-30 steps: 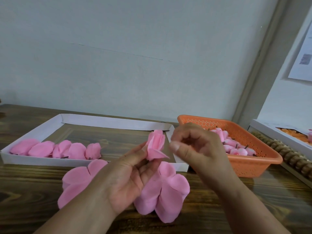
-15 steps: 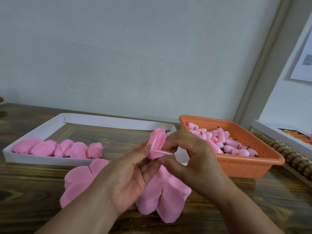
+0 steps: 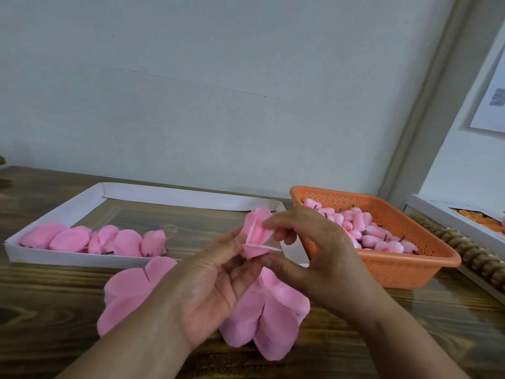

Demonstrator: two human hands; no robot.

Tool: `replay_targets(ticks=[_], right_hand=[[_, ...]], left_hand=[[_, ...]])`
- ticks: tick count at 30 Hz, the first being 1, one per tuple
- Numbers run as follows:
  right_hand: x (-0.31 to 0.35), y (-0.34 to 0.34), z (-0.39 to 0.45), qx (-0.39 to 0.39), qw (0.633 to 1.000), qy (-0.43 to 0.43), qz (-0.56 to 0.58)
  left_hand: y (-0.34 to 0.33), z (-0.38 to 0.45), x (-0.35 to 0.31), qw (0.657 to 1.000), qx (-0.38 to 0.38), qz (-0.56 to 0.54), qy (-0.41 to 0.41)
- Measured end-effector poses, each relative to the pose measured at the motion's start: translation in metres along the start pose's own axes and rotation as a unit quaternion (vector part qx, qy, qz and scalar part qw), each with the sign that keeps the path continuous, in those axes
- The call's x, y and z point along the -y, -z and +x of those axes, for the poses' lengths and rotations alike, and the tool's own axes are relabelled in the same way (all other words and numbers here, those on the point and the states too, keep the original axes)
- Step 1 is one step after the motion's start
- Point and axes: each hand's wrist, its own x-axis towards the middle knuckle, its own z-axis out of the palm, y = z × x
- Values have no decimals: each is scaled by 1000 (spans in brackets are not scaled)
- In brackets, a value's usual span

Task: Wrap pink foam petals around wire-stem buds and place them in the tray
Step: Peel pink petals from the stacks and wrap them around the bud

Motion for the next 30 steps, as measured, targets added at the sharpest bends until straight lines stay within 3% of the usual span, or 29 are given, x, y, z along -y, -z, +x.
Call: replay_targets(ticks=[7, 12, 18, 30], right_hand=[[1, 1, -1, 28, 1000, -2, 7], [1, 5, -2, -34, 994, -30, 98], [0, 1, 0, 22, 997, 36, 58], [4, -8, 1, 2, 996, -9, 83]], left_hand=[[-1, 0, 0, 1000, -5, 6, 6], [-3, -1, -3, 997, -1, -53, 48], [-3, -2, -3, 996, 15, -52, 68], [-2, -2, -2, 997, 39, -38, 52]])
